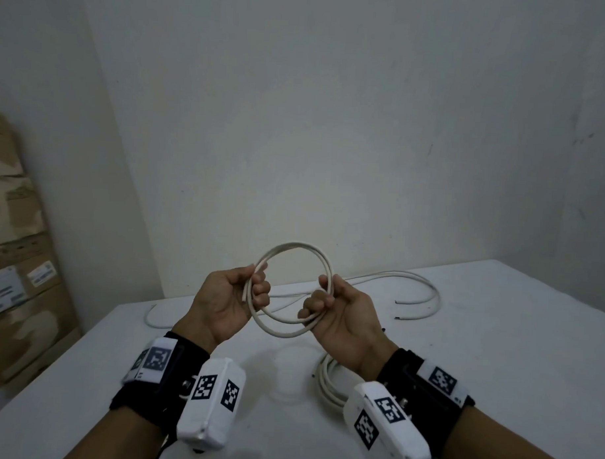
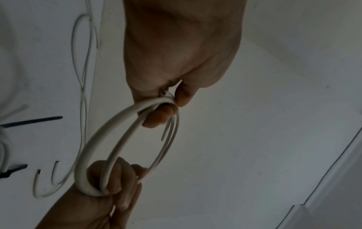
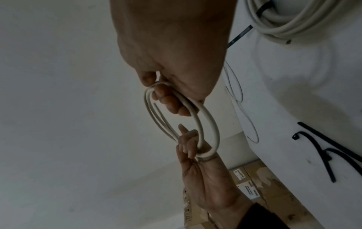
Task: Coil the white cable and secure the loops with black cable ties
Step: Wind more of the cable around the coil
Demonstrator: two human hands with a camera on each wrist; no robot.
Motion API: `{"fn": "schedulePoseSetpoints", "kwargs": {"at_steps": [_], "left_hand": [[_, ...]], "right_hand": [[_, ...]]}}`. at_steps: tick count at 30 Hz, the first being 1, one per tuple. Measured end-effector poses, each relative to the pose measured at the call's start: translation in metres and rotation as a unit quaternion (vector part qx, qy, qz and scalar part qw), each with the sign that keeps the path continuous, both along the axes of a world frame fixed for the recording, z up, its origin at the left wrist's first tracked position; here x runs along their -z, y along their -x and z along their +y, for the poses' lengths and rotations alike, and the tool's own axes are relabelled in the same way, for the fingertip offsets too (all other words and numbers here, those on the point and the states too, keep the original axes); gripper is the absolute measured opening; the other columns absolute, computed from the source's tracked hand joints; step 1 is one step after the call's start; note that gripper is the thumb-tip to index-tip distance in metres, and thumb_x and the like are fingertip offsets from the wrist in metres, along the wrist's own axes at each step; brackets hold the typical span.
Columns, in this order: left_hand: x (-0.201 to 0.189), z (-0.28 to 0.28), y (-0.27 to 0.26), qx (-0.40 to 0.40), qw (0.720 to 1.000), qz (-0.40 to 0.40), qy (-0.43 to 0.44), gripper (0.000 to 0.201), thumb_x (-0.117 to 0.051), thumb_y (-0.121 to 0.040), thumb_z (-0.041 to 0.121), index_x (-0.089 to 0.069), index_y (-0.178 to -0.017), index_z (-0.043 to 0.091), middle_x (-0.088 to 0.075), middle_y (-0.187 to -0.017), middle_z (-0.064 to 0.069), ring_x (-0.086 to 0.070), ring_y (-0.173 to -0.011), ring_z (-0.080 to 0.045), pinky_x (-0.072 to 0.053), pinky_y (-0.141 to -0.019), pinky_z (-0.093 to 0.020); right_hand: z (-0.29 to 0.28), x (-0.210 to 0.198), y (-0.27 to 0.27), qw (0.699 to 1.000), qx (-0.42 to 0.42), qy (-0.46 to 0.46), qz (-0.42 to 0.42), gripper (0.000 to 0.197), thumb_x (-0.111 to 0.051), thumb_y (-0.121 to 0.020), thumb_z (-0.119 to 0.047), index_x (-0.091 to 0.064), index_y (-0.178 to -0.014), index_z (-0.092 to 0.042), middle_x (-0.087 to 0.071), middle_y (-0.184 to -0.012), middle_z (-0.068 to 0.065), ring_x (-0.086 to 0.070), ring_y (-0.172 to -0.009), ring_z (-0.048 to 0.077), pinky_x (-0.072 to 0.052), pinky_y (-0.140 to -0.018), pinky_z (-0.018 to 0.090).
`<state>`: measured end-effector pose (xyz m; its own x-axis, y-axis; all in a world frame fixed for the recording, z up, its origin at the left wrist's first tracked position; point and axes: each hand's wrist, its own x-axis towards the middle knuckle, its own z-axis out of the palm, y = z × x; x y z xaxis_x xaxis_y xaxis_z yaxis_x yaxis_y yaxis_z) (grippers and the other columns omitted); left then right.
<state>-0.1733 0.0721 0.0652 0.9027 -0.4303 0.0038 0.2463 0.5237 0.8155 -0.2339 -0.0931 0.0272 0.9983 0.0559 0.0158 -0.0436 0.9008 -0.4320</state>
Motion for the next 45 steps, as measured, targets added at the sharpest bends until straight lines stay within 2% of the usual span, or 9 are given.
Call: {"fn": "schedulePoseSetpoints", "kwargs": {"at_steps": [5,17,24,27,30,33,35,40,45], "left_hand": [[-0.002,-0.001,0.005,0.054,0.998,0.001,0.019,0.035,-0.040,-0.083,0.009,-0.055,-0.111,-0.005,-0.050,-0.064,-0.005,-0.051,-0.053,-0.017,-0.051,-0.051,-0.027],[0.002,-0.010,0.004,-0.007,1.000,0.017,0.018,0.035,-0.028,-0.094,0.012,-0.057,-0.106,-0.002,-0.043,-0.055,-0.001,-0.039,-0.039,-0.014,-0.045,-0.045,-0.023],[-0.007,-0.006,0.002,-0.069,0.994,-0.009,-0.079,0.032,-0.029,-0.091,0.011,-0.059,-0.100,0.002,-0.033,-0.050,0.003,-0.026,-0.033,-0.008,-0.019,-0.033,-0.013],[-0.012,0.002,0.004,-0.028,0.983,-0.035,-0.175,0.033,-0.032,-0.089,0.010,-0.060,-0.103,0.000,-0.033,-0.053,0.002,-0.026,-0.036,-0.008,-0.017,-0.034,-0.013],[-0.016,0.004,0.009,0.025,0.967,-0.058,-0.248,0.034,-0.034,-0.088,0.008,-0.060,-0.105,-0.004,-0.036,-0.057,0.000,-0.029,-0.041,-0.010,-0.019,-0.035,-0.015],[-0.019,0.000,0.015,0.055,0.958,-0.070,-0.273,0.033,-0.034,-0.088,0.007,-0.060,-0.105,-0.005,-0.037,-0.058,-0.001,-0.032,-0.043,-0.010,-0.021,-0.033,-0.016],[-0.021,-0.003,0.018,0.046,0.957,-0.079,-0.277,0.025,-0.035,-0.090,0.005,-0.057,-0.101,-0.001,-0.040,-0.058,-0.002,-0.034,-0.043,-0.010,-0.022,-0.033,-0.016],[-0.019,-0.003,0.021,-0.014,0.947,-0.128,-0.296,0.014,-0.045,-0.094,0.004,-0.053,-0.082,0.003,-0.058,-0.063,-0.010,-0.051,-0.050,-0.016,-0.038,-0.038,-0.021],[-0.016,-0.004,0.021,-0.062,0.947,-0.144,-0.279,0.016,-0.047,-0.098,0.006,-0.054,-0.086,0.000,-0.064,-0.070,-0.012,-0.056,-0.054,-0.015,-0.045,-0.042,-0.022]], "right_hand": [[-0.003,-0.004,-0.009,0.999,0.036,0.001,0.032,0.022,-0.036,-0.100,-0.018,-0.054,-0.090,-0.010,-0.033,-0.049,-0.002,-0.033,-0.037,0.012,-0.031,-0.037,0.021],[-0.002,-0.006,-0.007,0.971,0.193,0.143,-0.005,0.021,-0.051,-0.096,-0.007,-0.063,-0.113,-0.010,-0.043,-0.053,0.002,-0.044,-0.042,0.012,-0.043,-0.041,0.023],[-0.005,-0.004,-0.010,0.952,0.130,0.276,0.022,0.012,-0.048,-0.098,-0.015,-0.059,-0.101,-0.015,-0.054,-0.077,0.007,-0.057,-0.073,0.021,-0.056,-0.071,0.039],[-0.020,-0.014,-0.015,0.870,0.214,0.443,-0.012,0.010,-0.050,-0.097,-0.021,-0.058,-0.102,-0.025,-0.056,-0.095,-0.001,-0.053,-0.090,0.015,-0.045,-0.072,0.025],[-0.031,-0.034,-0.015,0.696,0.284,0.639,-0.164,0.023,-0.049,-0.098,-0.021,-0.059,-0.118,-0.027,-0.060,-0.113,-0.008,-0.054,-0.105,0.007,-0.040,-0.082,0.018],[-0.026,-0.052,-0.019,0.502,0.184,0.813,-0.231,0.030,-0.043,-0.100,-0.026,-0.061,-0.123,-0.019,-0.063,-0.122,-0.002,-0.056,-0.112,0.014,-0.040,-0.091,0.025],[-0.022,-0.057,-0.021,0.457,0.103,0.856,-0.221,0.029,-0.040,-0.101,-0.028,-0.064,-0.109,-0.014,-0.069,-0.103,0.003,-0.062,-0.100,0.023,-0.046,-0.084,0.033],[-0.025,-0.049,-0.024,0.593,0.079,0.782,-0.176,0.019,-0.047,-0.097,-0.016,-0.065,-0.091,-0.012,-0.071,-0.079,0.005,-0.067,-0.064,0.016,-0.049,-0.052,0.020],[-0.019,-0.035,-0.024,0.668,0.066,0.722,-0.167,0.025,-0.049,-0.098,-0.030,-0.061,-0.095,-0.008,-0.070,-0.076,0.006,-0.064,-0.061,0.016,-0.047,-0.058,0.021]]}}
